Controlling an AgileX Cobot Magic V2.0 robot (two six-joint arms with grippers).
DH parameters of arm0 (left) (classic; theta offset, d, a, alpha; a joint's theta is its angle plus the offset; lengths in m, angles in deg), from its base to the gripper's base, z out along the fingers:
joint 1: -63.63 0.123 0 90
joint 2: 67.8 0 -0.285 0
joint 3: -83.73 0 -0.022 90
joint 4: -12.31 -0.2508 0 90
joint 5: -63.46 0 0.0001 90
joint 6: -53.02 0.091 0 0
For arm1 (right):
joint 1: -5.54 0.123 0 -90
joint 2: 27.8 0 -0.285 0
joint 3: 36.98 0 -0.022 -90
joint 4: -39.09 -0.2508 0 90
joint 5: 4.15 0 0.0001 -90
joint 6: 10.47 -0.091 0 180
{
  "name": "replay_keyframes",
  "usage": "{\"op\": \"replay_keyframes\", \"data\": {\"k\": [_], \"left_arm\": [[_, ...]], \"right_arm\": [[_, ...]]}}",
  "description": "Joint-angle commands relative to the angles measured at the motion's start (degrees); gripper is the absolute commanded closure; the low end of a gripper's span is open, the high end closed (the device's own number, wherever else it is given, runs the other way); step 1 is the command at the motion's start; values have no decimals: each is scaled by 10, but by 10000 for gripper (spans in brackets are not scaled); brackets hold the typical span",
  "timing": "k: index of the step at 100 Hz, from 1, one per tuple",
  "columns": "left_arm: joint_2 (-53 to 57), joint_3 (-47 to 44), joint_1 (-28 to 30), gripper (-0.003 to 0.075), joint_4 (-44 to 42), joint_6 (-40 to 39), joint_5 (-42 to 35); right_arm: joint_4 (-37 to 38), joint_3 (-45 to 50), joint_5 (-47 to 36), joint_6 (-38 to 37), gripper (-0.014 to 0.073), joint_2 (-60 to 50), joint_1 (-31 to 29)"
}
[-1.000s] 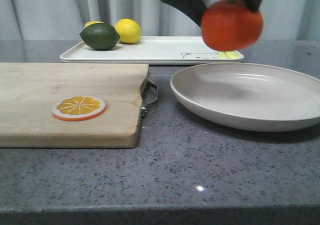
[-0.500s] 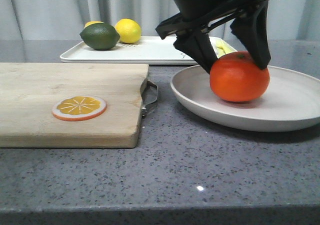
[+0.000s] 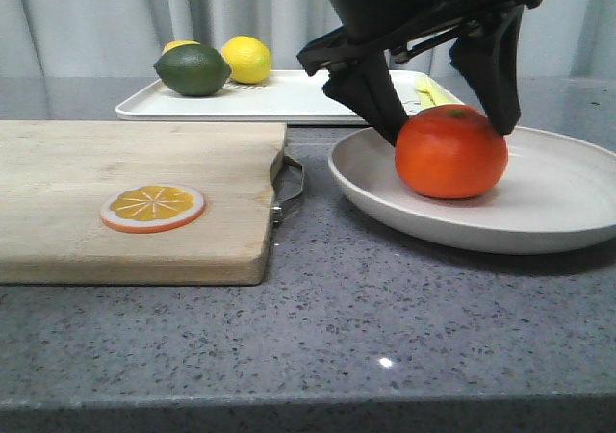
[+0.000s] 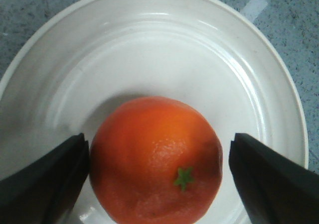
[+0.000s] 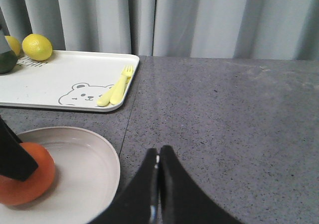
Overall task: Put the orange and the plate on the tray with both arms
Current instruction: 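Open the left gripper to release the orange and withdraw upward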
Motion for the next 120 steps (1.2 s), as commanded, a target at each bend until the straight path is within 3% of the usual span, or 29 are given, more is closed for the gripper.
{"op": "replay_keyframes", "data": {"k": [1,39,49,68,90,120], "left_arm": [[32,21,-4,162,16,3,-19],[42,77,3,190,3,3,34],[53,77,6,279,-28,-1,54],[96,65,11,542,-55,-2,48],[182,0,18,729,-100,-2,10],[314,-150,60,739,-100,-2,-65]], "right_arm": [[5,-18,-31,0,658,10,0],[5,-18,-31,0,658,10,0],[5,-18,-31,0,658,10,0],[5,-18,-36,0,658,10,0],[5,-19,-52,0,658,10,0],[5,-20,-54,0,658,10,0]]}}
